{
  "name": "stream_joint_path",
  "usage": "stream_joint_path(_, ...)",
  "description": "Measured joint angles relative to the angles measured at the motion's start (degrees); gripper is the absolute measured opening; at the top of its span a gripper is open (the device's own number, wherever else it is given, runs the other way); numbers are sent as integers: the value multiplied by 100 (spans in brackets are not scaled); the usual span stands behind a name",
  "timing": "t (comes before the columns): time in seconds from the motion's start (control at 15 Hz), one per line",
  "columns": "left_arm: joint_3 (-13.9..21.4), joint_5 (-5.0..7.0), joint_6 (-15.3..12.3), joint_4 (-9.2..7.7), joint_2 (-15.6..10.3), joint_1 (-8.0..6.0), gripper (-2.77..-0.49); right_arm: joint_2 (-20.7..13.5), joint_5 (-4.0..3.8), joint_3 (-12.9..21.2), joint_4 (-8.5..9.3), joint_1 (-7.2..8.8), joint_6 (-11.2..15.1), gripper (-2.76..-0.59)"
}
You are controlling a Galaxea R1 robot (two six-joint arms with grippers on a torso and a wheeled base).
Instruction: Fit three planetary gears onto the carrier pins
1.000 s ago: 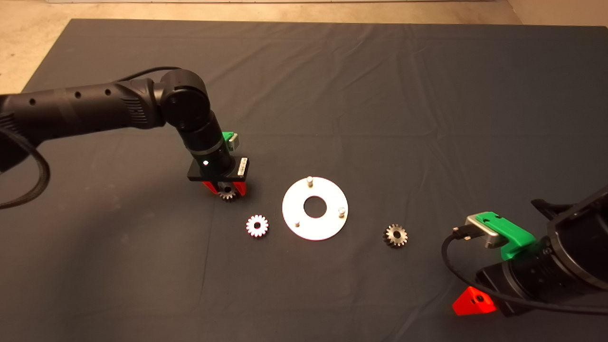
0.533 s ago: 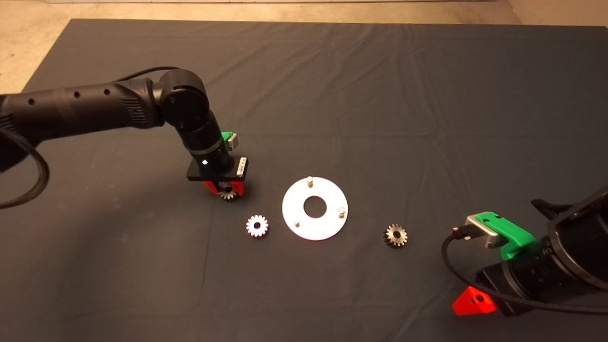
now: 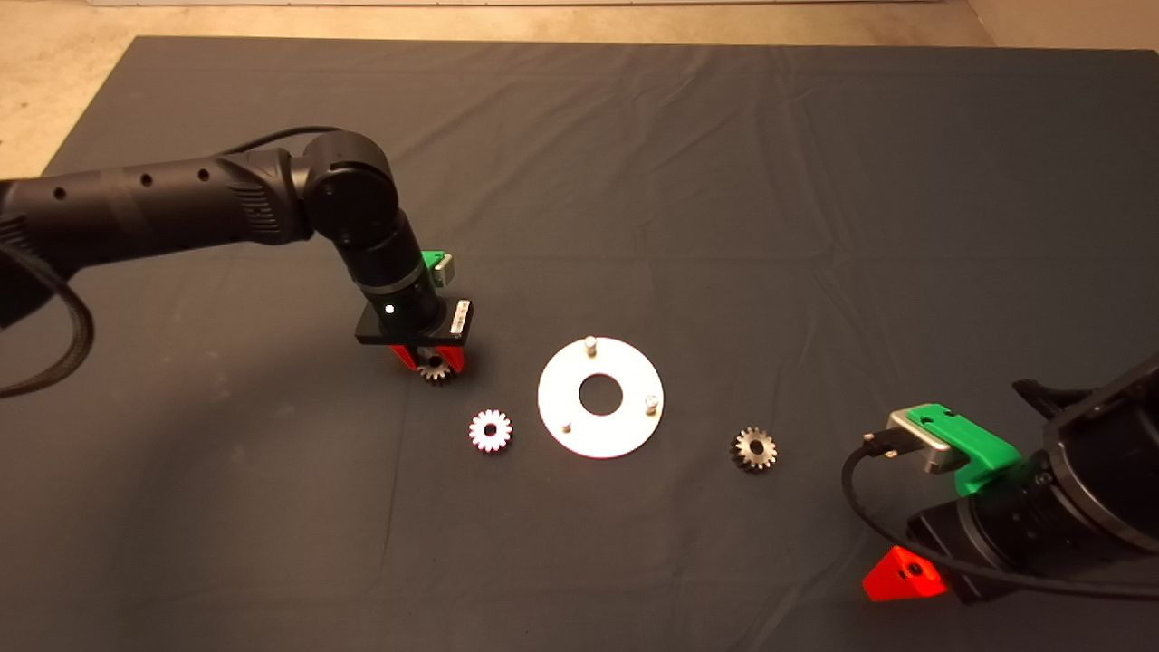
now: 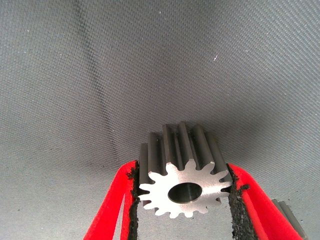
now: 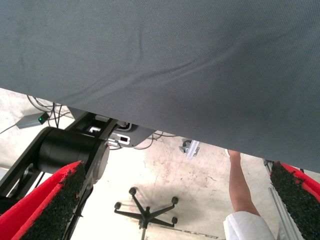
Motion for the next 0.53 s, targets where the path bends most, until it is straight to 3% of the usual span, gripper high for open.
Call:
stream_joint_path(0.4, 16, 88, 94, 11, 67, -10, -231, 0, 0, 0, -2, 0, 0, -60)
stream_joint_path(0.53, 11, 166, 96, 4, 190, -170, -231, 0, 2, 0, -1, 0, 0, -60)
